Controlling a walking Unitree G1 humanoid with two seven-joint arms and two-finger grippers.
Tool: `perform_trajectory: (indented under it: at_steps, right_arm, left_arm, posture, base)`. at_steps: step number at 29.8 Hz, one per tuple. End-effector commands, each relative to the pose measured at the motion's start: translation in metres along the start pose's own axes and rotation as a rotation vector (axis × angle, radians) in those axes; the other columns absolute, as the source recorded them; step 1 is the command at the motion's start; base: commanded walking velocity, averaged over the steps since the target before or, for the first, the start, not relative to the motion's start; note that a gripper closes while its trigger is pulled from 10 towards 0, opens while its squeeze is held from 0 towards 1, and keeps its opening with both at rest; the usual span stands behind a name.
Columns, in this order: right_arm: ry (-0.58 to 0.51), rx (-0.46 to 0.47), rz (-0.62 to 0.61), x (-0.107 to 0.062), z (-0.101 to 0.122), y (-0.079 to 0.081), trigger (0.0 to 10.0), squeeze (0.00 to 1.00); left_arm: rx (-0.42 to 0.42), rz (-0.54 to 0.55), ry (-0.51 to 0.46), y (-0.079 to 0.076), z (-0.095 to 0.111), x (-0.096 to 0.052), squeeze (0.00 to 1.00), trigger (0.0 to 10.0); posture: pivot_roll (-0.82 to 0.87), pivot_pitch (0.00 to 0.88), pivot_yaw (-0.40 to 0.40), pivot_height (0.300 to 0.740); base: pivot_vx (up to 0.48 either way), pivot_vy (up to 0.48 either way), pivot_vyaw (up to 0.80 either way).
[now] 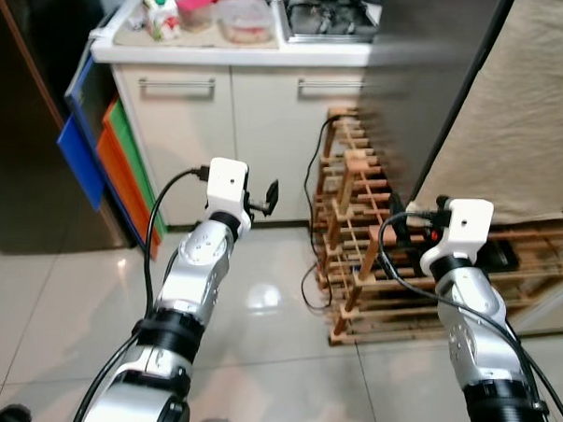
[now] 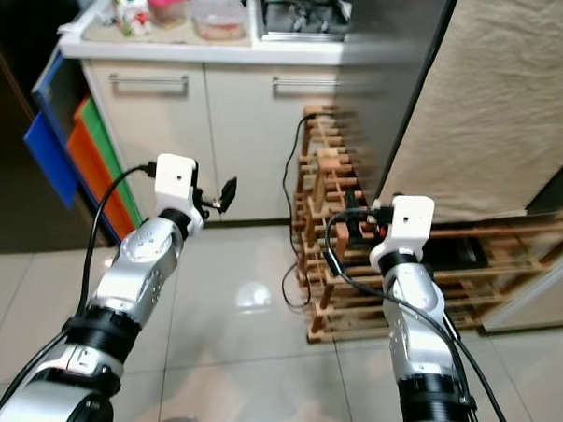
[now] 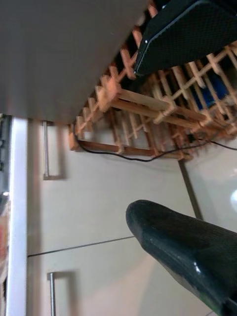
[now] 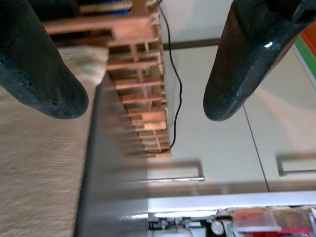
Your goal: Restocking fridge
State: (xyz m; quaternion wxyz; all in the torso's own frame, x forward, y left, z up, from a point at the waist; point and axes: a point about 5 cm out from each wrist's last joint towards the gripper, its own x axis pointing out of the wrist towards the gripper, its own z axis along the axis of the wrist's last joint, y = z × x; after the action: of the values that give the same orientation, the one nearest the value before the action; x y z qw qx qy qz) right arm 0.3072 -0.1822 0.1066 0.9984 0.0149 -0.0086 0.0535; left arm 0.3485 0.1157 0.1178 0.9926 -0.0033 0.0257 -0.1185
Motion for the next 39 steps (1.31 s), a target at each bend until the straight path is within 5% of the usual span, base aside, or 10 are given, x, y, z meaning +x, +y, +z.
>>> perform_trajectory:
  at_steps: [1,14,39]
  right_arm:
    - [0.016,-0.020,-0.014,-0.003,-0.002,-0.006,10.0,0.00]
    - [0.045,-0.029,-0.019,-0.003,-0.010,-0.003,10.0,0.00]
    - [0.035,-0.035,-0.015,0.001,-0.010,0.002,10.0,0.00]
  left_arm:
    - [-0.006,-0.009,-0.018,-0.003,0.005,0.003,0.00,10.0]
    - [0.042,-0.019,0.013,-0.006,0.001,0.005,0.00,10.0]
    - [0.024,-0.077,-0.031,-0.014,0.004,0.004,0.00,10.0]
  posture:
    - [-0.05,0.008,0.018,0.740]
    - [-0.06,0.016,0.024,0.740]
    - [-0.06,0.015,0.022,0.740]
  base:
    - [0.000,0.480,-0.75]
    - [0.000,0.213,-0.70]
    - [0.030,0.000,0.00]
